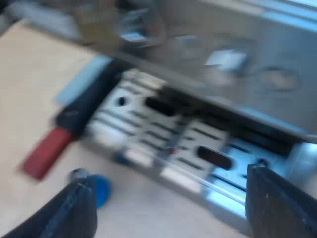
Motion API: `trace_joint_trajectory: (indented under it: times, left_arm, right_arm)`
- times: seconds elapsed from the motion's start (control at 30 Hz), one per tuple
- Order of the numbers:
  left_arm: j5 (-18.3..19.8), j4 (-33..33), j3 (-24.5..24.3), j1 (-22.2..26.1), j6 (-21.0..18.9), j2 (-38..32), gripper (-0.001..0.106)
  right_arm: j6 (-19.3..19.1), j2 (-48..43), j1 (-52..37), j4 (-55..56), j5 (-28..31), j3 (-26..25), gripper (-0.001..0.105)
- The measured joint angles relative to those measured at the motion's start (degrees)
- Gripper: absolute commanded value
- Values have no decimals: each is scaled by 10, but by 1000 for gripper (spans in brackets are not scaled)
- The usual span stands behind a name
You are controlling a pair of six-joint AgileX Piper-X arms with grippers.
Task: Put the handle in the coffee machine
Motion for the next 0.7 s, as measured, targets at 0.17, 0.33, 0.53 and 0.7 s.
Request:
trace_joint_trajectory:
  times: [0.17,0.33,0.53,0.7]
  left_arm:
    - [1,-4,0,40,-48,13,86]
    - [1,-4,0,76,-54,13,86]
    - [1,-4,0,83,-56,13,86]
    - [1,-4,0,83,-56,13,86]
  right_arm:
    - [0,0,-77,29,-6,0,64]
    - [0,-4,-190,70,-9,0,64]
    - [-27,-13,-312,81,-14,0,64]
    - [-40,-31,-420,81,-49,0,64]
